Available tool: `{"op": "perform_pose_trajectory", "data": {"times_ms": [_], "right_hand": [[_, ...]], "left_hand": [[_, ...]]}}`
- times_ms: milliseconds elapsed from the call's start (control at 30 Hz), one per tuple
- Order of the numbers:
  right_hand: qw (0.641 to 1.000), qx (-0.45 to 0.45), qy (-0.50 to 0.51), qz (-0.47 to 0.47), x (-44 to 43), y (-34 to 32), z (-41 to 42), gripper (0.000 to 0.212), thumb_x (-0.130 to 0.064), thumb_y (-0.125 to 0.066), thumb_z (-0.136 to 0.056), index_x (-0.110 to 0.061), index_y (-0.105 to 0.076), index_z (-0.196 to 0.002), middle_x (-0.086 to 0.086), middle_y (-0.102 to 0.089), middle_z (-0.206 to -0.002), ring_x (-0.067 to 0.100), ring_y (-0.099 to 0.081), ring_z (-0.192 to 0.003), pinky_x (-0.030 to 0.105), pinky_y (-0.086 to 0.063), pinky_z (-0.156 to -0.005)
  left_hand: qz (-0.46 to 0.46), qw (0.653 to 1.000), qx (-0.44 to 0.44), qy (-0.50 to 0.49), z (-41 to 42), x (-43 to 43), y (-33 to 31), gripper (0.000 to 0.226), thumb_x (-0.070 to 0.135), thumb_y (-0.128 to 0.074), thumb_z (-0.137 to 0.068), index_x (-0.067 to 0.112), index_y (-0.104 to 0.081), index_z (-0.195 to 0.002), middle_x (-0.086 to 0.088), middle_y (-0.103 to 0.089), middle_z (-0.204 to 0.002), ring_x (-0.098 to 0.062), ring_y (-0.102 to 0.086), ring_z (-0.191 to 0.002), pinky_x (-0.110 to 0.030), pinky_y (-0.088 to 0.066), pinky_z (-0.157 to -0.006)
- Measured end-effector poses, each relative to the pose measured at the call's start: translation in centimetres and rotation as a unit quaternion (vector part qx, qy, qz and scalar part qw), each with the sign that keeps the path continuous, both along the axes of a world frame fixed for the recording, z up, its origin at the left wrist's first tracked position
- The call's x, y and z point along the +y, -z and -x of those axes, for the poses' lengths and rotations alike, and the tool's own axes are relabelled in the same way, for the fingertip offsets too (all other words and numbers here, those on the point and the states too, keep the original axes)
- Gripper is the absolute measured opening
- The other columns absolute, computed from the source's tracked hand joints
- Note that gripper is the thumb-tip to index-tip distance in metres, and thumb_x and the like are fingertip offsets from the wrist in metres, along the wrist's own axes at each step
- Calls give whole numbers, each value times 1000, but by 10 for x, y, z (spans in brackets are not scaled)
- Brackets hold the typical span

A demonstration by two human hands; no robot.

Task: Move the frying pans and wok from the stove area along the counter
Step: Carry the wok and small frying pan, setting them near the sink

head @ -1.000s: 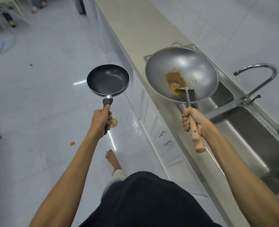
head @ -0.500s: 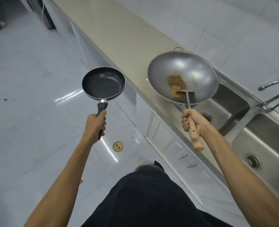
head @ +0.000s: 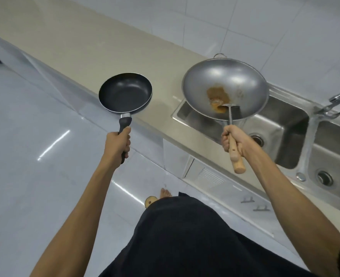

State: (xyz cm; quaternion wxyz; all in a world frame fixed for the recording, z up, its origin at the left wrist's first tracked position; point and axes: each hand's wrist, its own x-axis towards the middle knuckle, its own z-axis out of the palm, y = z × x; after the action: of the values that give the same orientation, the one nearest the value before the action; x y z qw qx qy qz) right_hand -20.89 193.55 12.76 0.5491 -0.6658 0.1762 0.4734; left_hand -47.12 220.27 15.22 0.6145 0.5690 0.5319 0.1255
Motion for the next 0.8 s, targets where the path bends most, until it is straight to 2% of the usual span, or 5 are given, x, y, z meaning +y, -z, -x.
{"op": "perform_pose_trajectory", "data": {"times_ms": [233, 400, 800], "right_hand": [[997, 19, 73, 12, 28, 6, -17, 20, -10, -45, -80, -18, -42, -63, -4, -44, -44, 7, -38, -31, 14, -34, -31], [991, 26, 131, 12, 44, 16, -17, 21, -8, -45, -81, -18, -41, -63, -3, -43, -44, 7, -37, -31, 14, -33, -31], [975, 52, 217, -13, 112, 36, -5, 22, -8, -43, -84, -18, -42, -65, -4, -44, -47, 8, -36, -32, 17, -33, -29]], "left_hand": [[17, 997, 15, 71, -55, 74, 12, 25, 30, -59, -98, 12, -52, -81, -1, -41, -59, -10, -33, -39, -22, -31, -37], [30, 993, 22, 114, -90, 115, 24, 29, 30, -60, -97, 13, -53, -75, 0, -41, -56, -9, -33, -35, -21, -30, -35], [12, 976, 27, 216, -166, 220, 31, 29, 31, -59, -95, 13, -52, -74, 3, -40, -52, -9, -31, -32, -21, -26, -34]]}}
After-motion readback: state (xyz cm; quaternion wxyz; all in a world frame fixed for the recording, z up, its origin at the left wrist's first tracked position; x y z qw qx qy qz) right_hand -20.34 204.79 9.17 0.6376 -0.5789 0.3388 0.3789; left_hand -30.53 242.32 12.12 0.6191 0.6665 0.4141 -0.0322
